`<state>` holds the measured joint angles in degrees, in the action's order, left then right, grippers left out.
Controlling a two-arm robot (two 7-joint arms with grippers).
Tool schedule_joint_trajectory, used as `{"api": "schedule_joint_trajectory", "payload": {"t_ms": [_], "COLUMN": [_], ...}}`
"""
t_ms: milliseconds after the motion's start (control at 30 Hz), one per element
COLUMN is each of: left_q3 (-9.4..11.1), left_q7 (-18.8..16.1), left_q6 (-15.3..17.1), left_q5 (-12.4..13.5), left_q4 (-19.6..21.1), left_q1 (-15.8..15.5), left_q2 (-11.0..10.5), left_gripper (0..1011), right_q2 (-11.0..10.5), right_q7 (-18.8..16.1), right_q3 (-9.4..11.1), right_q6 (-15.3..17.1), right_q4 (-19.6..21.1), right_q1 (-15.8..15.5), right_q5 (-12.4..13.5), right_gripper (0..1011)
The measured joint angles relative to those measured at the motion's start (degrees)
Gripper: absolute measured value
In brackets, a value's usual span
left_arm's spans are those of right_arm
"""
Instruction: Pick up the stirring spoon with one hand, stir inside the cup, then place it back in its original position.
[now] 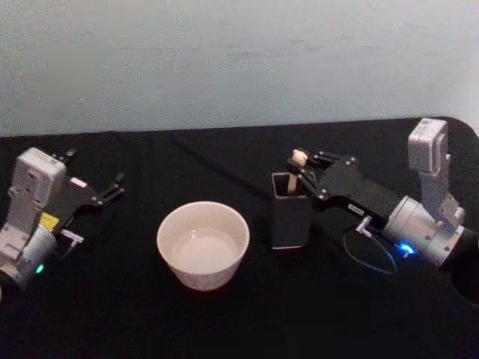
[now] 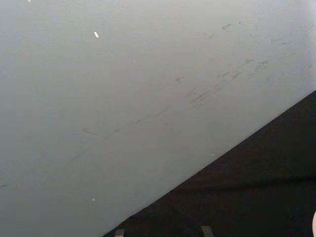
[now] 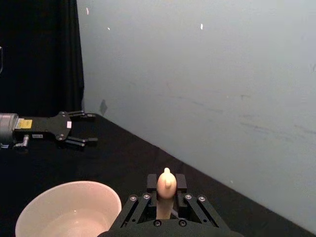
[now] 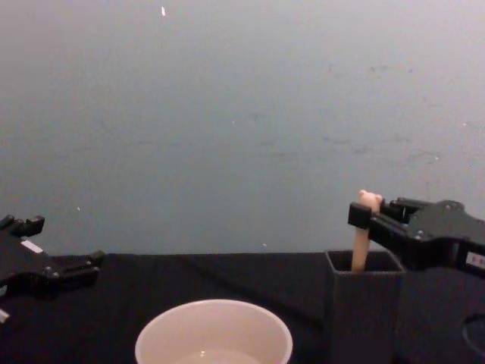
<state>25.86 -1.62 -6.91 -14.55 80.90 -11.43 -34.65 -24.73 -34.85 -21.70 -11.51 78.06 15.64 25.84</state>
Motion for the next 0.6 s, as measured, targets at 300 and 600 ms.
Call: {"api": "schedule_joint_trajectory", "payload": {"t_ms": [300, 600], "left_q3": [0.0, 0.0], "left_q7": [0.0, 0.0], "left_q6": [0.0, 0.0], "left_q5": [0.0, 0.0], "left_q4": [0.0, 0.0], "left_q1": [0.0, 0.0], "left_q2": [0.0, 0.0], "left_gripper": [1001, 1001], "right_q2": [0.5, 0.6], "right_q7": [0.9, 1.2], "right_q3": [-0.3, -0.3], "right_q6": [1.8, 2.5], "right_q4": [-1.3, -1.4], "right_q1": [0.4, 0.4], "right_q5": [0.2, 0.6], "right_gripper": [214, 214]}}
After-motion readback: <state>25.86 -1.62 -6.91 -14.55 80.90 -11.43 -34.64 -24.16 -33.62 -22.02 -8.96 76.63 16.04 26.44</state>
